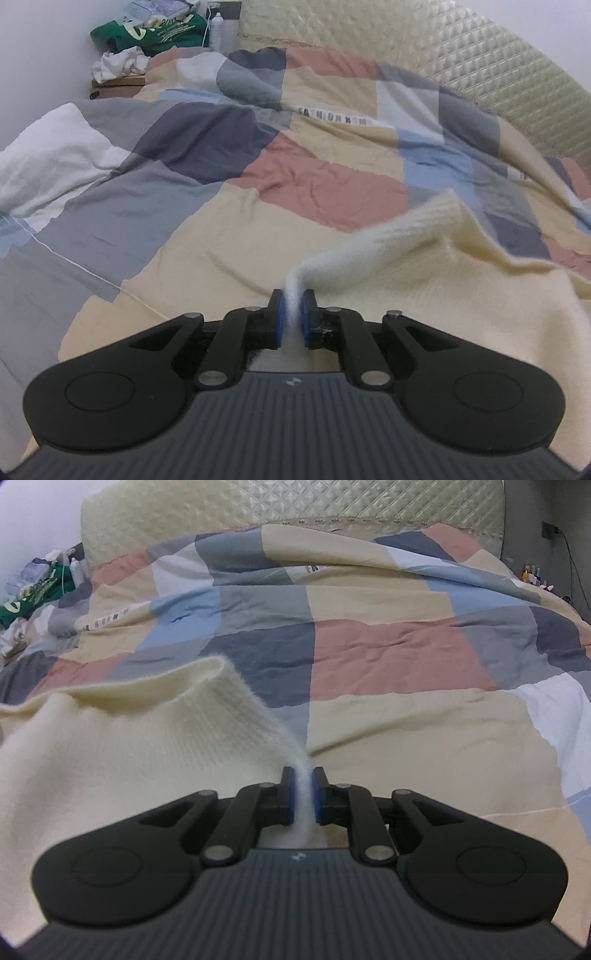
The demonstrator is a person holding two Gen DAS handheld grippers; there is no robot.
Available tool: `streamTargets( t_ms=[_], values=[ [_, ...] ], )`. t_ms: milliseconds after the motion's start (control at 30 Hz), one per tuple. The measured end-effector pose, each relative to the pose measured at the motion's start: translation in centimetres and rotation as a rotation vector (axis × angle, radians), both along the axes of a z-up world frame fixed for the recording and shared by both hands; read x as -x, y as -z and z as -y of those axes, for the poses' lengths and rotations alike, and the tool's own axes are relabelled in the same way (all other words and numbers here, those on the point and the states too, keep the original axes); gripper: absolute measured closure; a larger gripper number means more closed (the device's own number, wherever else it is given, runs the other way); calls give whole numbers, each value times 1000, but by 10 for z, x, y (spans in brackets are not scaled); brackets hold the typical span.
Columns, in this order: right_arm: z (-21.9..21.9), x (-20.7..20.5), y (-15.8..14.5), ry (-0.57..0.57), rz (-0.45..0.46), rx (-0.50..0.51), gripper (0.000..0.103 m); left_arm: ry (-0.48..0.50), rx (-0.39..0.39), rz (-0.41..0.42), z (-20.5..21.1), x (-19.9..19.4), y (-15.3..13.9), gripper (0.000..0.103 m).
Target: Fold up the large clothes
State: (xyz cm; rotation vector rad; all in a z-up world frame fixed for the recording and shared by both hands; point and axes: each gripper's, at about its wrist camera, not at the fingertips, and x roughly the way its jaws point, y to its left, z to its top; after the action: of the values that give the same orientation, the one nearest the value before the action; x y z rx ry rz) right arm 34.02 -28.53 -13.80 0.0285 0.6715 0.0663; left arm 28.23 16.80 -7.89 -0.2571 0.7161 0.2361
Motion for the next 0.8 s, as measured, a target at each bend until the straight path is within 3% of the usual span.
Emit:
streamTargets(
  t_ms=[133, 233, 300, 433, 600, 700, 800],
  values=[
    [-5, 4, -8, -4, 14, -7, 88, 36, -5, 36, 10, 8, -13, 68],
    [-7, 10, -17, -1, 32, -20, 79, 52, -25, 88, 19, 18, -25, 58],
    [-7, 14, -23, -11, 47, -68, 59, 74, -36, 129, 25, 24, -34, 56],
    [-13, 22, -35, -39, 95, -116, 59, 152, -9, 181, 39, 27, -41, 55],
    [-28, 22, -37, -111, 120, -143, 57, 222, 10, 115, 52, 4, -23, 55],
    [-38, 9, -26, -126, 87, -122, 58, 202, -1, 44, 50, -18, -6, 55],
    [-46, -9, -14, -126, 65, -77, 58, 171, 52, -9, 38, -43, 7, 55]
  ],
)
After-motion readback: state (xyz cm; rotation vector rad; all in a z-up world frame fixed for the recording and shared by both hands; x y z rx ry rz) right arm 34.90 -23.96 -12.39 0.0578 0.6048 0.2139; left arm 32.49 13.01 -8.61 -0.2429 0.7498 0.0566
